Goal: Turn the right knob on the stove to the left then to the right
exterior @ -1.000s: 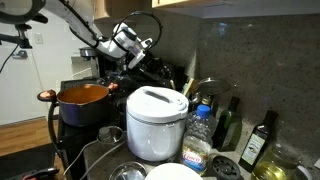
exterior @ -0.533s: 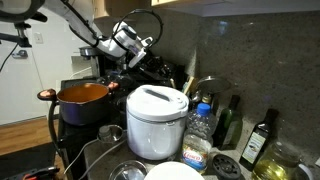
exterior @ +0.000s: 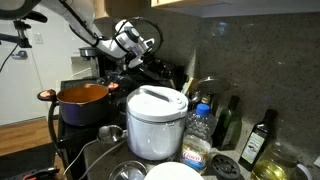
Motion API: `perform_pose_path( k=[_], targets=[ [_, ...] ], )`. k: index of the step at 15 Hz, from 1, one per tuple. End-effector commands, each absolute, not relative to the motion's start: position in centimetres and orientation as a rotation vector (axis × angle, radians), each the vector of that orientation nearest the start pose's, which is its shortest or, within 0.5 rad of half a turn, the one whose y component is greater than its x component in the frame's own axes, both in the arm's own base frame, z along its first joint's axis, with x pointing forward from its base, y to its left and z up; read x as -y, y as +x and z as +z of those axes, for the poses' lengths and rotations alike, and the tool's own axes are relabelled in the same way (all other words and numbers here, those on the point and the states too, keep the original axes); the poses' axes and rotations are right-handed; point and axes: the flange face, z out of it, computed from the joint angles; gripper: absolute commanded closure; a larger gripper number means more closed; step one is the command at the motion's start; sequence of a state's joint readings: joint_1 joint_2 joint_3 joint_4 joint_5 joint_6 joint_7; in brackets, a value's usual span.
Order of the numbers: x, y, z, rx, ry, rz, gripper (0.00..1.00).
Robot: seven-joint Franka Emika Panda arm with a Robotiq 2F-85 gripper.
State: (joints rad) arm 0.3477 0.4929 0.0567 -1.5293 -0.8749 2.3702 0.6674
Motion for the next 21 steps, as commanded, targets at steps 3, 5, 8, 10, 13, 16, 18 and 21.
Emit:
perform_pose_path(
  k=[3, 5, 8, 10, 13, 16, 18, 21],
  targets=[
    [-25.4, 66.9, 39.2, 0.178, -3.122, -1.154, 0.94],
    [-25.3, 66.3, 39.2, 0.124, -3.053, -1.16, 0.94],
    [-25.6, 65.4, 38.8, 0.104, -2.989, -1.163, 0.74],
    [-22.9, 66.6, 39.2, 0.096, -2.969, -1.169, 0.49],
    [-22.5, 66.5, 38.7, 0.127, -2.941, -1.099, 0.31],
    [-22.0, 66.8, 38.4, 0.167, -2.938, -1.034, 0.09],
    [-21.5, 67.1, 38.7, 0.183, -2.927, -0.992, 0.0],
    [-20.9, 67.3, 40.1, 0.21, -2.899, -0.936, 0.0]
  ],
)
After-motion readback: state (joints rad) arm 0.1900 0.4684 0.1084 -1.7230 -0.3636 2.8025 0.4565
